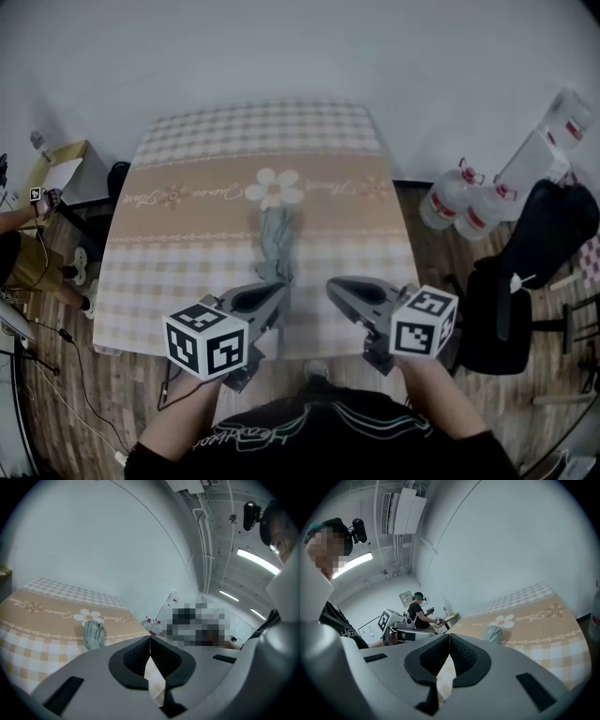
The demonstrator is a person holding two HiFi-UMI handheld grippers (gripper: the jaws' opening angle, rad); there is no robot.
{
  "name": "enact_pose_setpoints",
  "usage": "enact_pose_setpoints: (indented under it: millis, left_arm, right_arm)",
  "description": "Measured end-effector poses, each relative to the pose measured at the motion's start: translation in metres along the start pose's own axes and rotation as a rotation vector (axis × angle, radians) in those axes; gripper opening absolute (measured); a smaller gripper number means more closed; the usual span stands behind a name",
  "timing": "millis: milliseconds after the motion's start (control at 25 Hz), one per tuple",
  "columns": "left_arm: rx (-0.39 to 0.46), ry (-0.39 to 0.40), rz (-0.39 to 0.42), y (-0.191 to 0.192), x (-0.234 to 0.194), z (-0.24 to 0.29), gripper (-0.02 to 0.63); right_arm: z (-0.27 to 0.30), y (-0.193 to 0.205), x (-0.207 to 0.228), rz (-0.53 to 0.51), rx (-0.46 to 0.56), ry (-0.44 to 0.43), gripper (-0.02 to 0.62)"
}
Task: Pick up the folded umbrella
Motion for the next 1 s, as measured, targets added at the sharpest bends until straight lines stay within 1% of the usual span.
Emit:
enact_pose_setpoints:
  millis: [200,360,440,520,720,840,1000]
  left_arm:
    - [0.013,-0.073,-0.028,-0.015,-0.023,0.032,-0.002]
    - [0.007,-0.116,-0.041,-0.022,-0.041,0.053,0.006]
    - [0.0,-0.137,-0.05,-0.024,-0.051,0.062,0.047]
    - [-0.011,-0.161,-0.062,-0.024,-0.062,0.071,0.111]
    - [-0.047,-0.257,-0.079,-0.017,-0.09,0.088,0.252]
    - [-0.077,-0.328,-0.079,-0.009,-0.106,0.097,0.289]
    - [-0.139,-0.369,-0.122,0.009,-0.128,0.108,0.308]
  right_arm:
    - [0.014,-0.014,0.045,0.003,-0.05,-0.043,0.012]
    - [0.024,-0.019,0.077,0.018,-0.084,-0.069,0.012]
    - [0.028,-0.019,0.092,0.029,-0.097,-0.074,0.012]
    - [0.033,-0.018,0.105,0.045,-0.108,-0.075,0.012]
    - [0.04,-0.011,0.129,0.088,-0.131,-0.077,0.012]
    - [0.039,-0.008,0.142,0.107,-0.141,-0.069,0.012]
    - [0.037,-0.001,0.158,0.136,-0.164,-0.054,0.012]
Point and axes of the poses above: the fingertips, and each gripper's own axes: z forward along the fingers, x to its right, y out of its underside, the point moved 9 cm from there along -z, backward along the fingers, and after that the axes turned 6 degrees about y, right-handed, at the moved point
